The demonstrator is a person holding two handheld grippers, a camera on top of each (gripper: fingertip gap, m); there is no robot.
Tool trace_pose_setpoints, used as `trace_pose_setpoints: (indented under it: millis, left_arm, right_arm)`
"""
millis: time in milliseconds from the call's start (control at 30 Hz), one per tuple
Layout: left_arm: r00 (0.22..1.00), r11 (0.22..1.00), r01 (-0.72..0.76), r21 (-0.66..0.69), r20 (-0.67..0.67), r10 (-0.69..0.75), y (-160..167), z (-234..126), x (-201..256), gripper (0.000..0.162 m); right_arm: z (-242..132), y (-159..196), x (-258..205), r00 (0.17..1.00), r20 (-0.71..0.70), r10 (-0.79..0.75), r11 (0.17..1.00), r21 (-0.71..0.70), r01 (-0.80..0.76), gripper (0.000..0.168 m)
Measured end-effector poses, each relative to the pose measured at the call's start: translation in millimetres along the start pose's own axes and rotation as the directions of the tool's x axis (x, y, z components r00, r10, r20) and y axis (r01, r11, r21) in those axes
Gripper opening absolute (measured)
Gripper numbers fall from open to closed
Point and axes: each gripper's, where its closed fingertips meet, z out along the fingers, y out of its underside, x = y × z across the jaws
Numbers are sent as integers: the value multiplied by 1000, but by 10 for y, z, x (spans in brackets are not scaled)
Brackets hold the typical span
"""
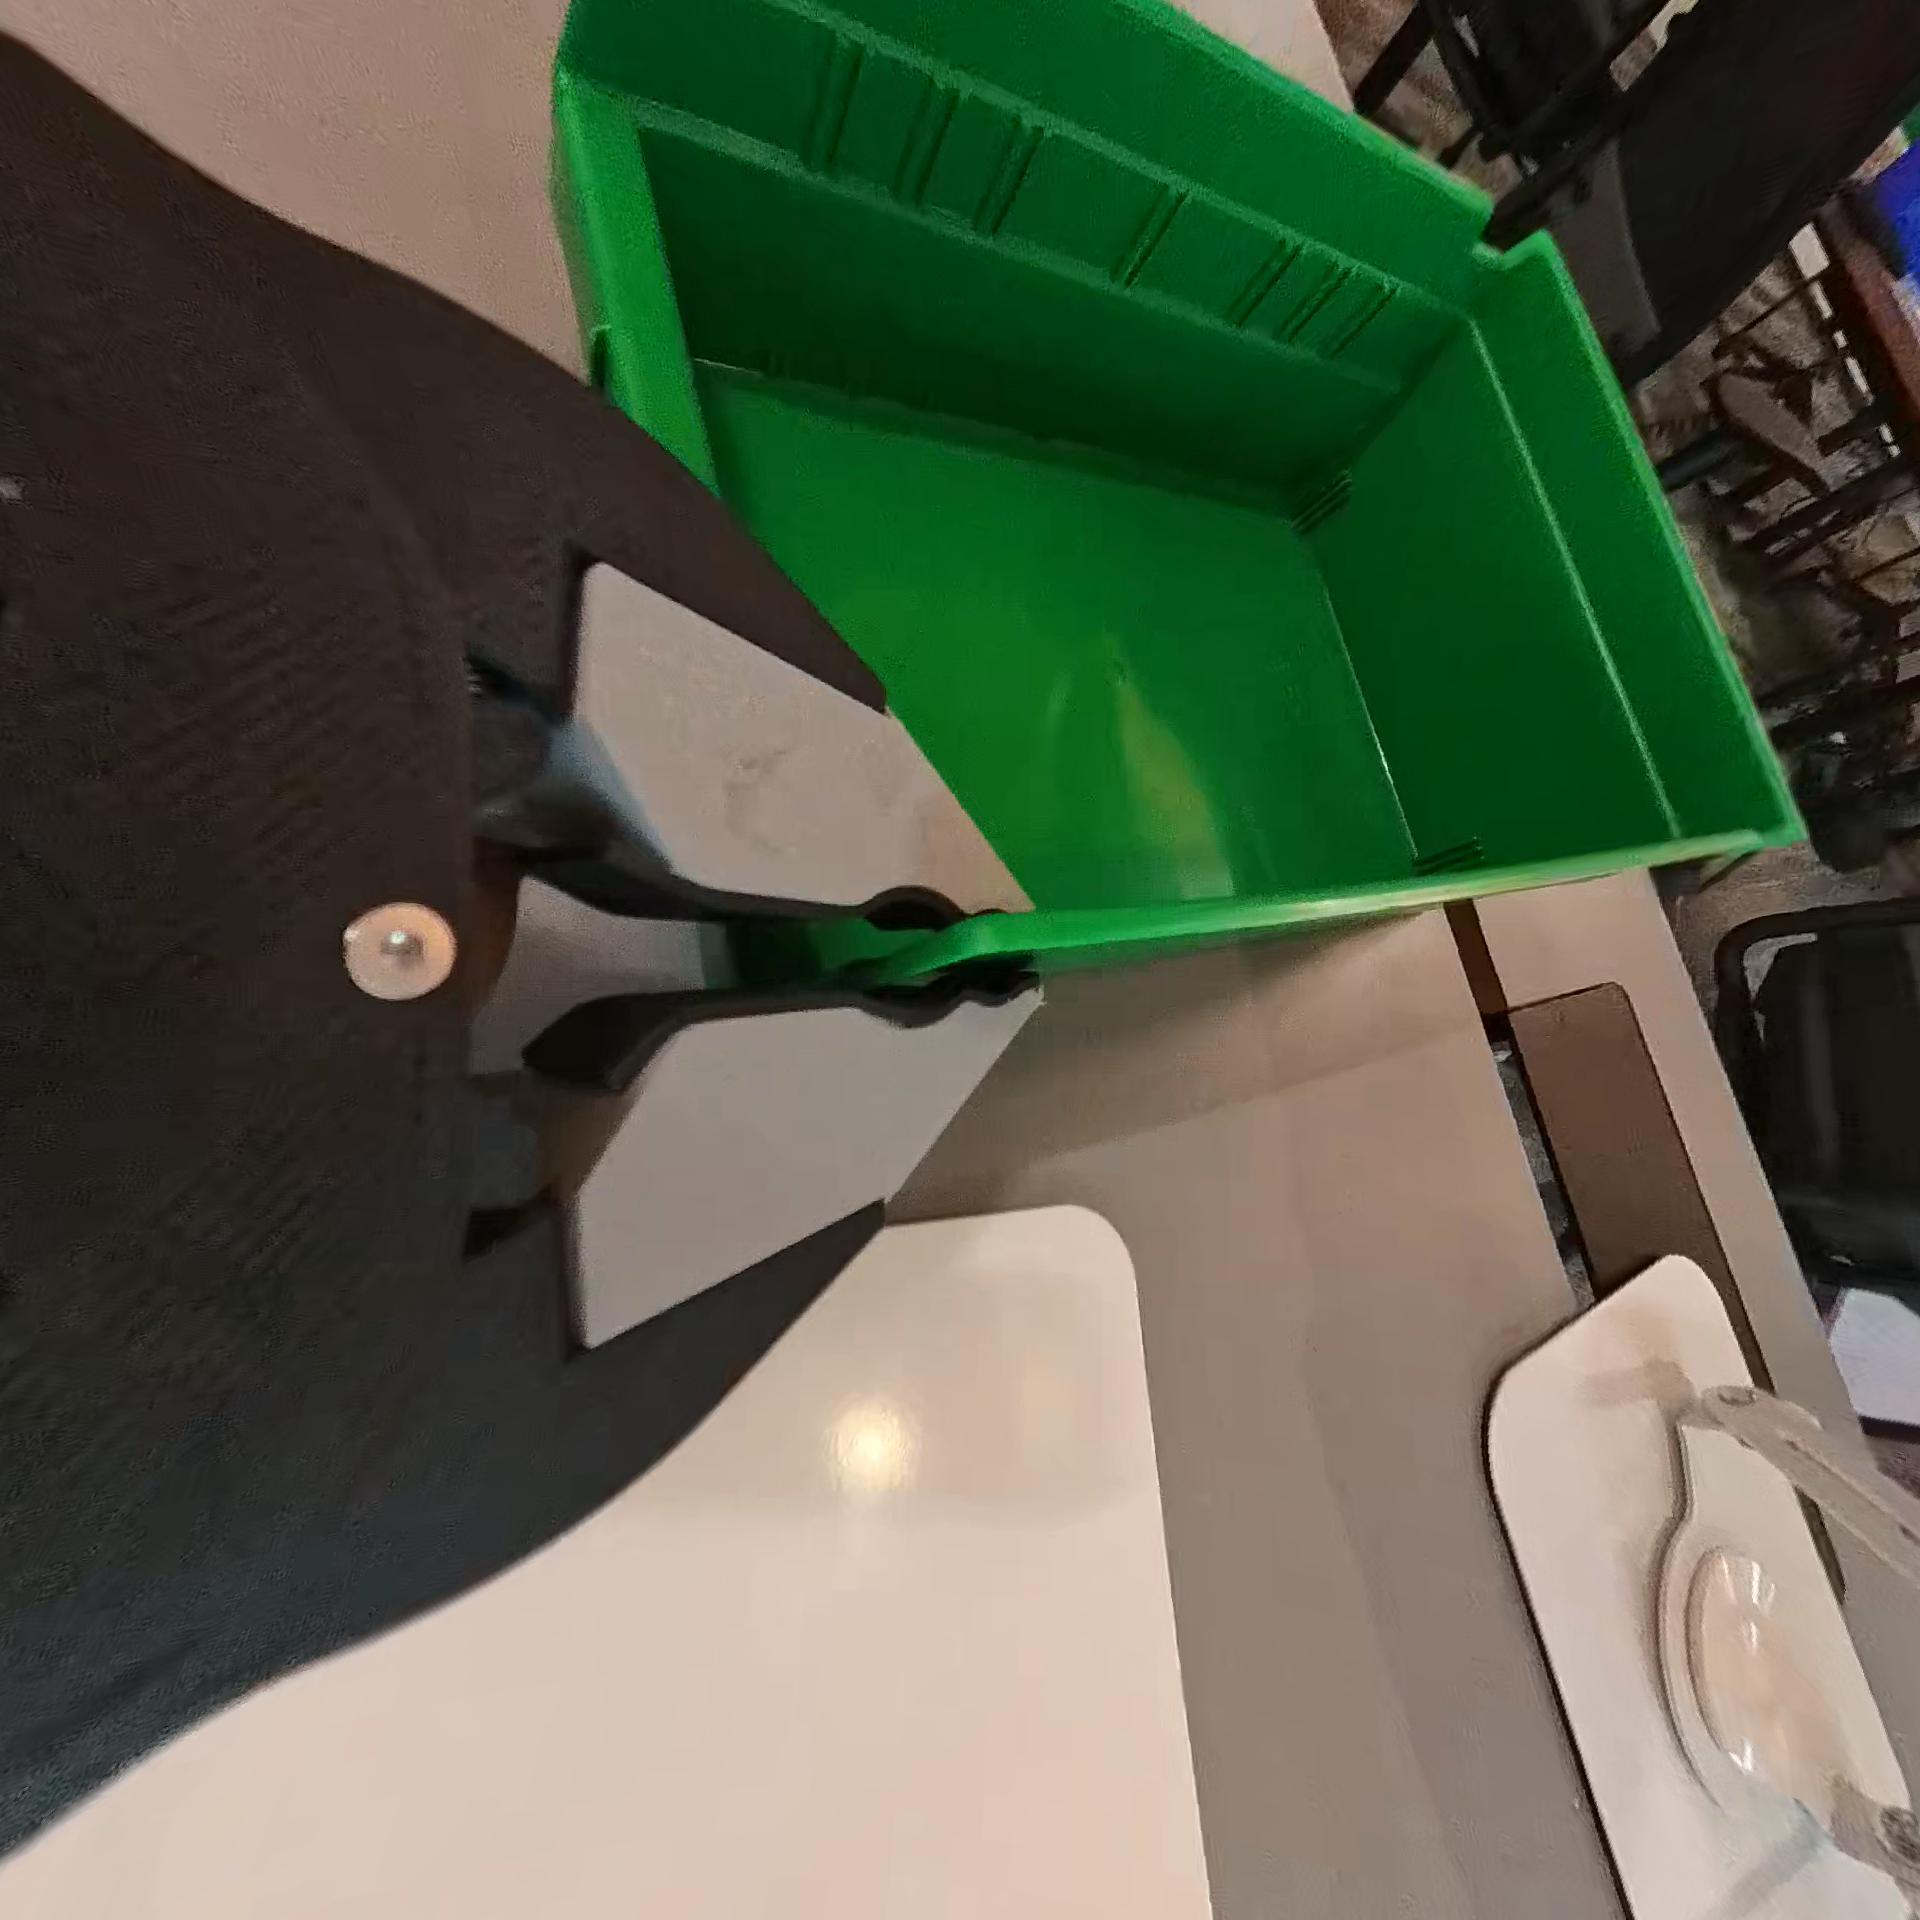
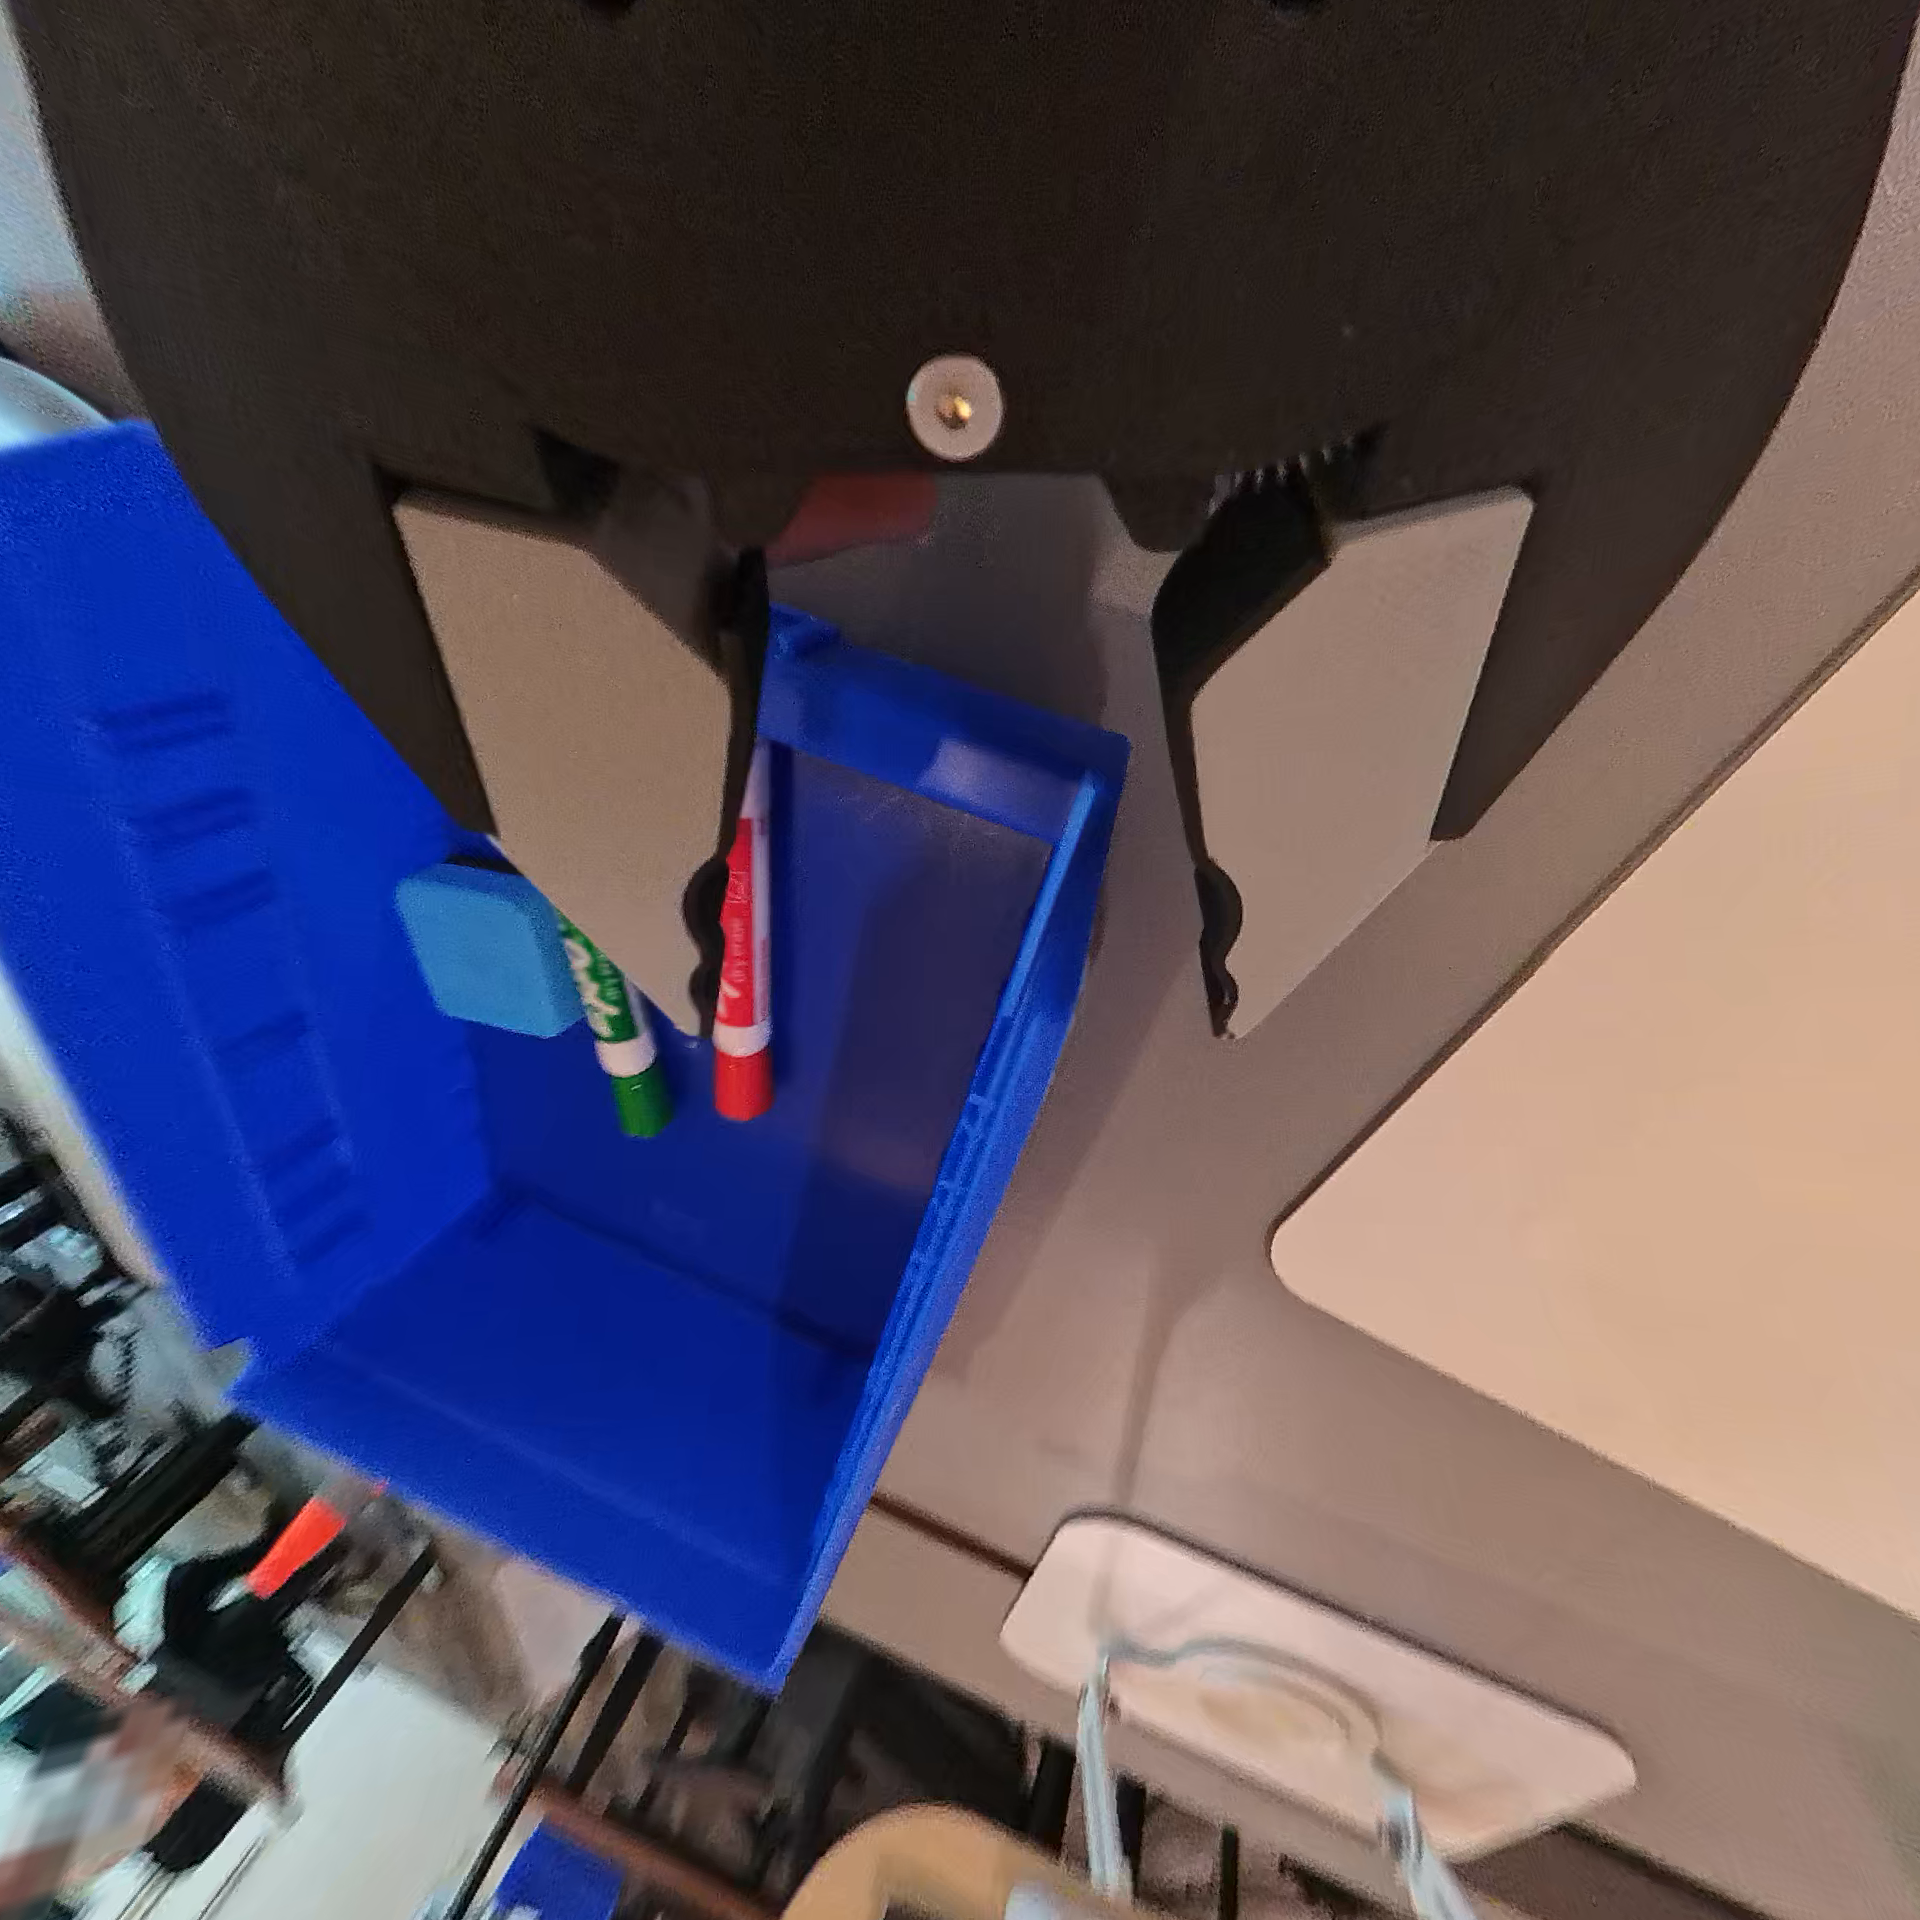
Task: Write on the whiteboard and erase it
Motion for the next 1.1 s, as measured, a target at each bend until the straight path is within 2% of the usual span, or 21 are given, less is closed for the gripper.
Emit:
trace_pose_setpoints:
  millis: [67, 100, 133, 200, 267, 333, 400, 500, 700, 867, 1100]
  left_arm:
    - [1000, 1000, 24, 12, -8, -24, -5, -65, -122, 2]
    - [999, 999, 37, 25, -10, -37, -15, -119, -200, 2]
    - [998, 998, 51, 30, -23, -50, -16, -183, -275, 2]
    - [993, 993, 103, 58, -67, -99, -40, -344, -420, 2]
    - [984, 984, 148, 104, -118, -135, -85, -545, -552, 3]
    - [981, 979, 160, 124, -134, -144, -83, -763, -680, 3]
    - [983, 979, 139, 146, -141, -118, -32, -966, -777, 3]
    - [963, 957, 218, 194, -202, -179, 5, -1288, -876, 3]
    - [973, 944, 184, 275, -185, -136, 96, -1909, -1027, 3]
    - [983, 926, 159, 344, -139, -117, 191, -2409, -1178, 4]
    - [994, 919, 108, 378, -17, -110, 505, -2913, -1423, 4]
  right_arm:
    - [122, 56, 2, 1000, 14, -7, 998, -59, 8, 62]
    - [124, 22, -21, 999, 43, -33, 998, -44, 35, 48]
    - [86, -36, -78, 995, 96, -18, 1000, -22, 20, 19]
    - [29, -10, 16, 995, 91, 30, 999, -41, -26, 11]
    - [-68, 28, 177, 995, 71, 72, 997, 3, -73, 2]
    - [-206, 55, 220, 978, 146, 146, 987, 46, -154, 1]
    - [-371, 38, 240, 974, 170, 150, 982, 88, -167, 0]
    - [-648, -76, 179, 965, 212, 151, 968, 165, -188, 1]
    - [-1272, -408, -222, 938, 309, 158, 935, 258, -243, 1]
    - [-1540, -731, -937, 900, 425, 98, 931, 280, -234, 1]
    - [-1296, -1469, -2530, 851, 514, -106, 945, 317, -74, 1]
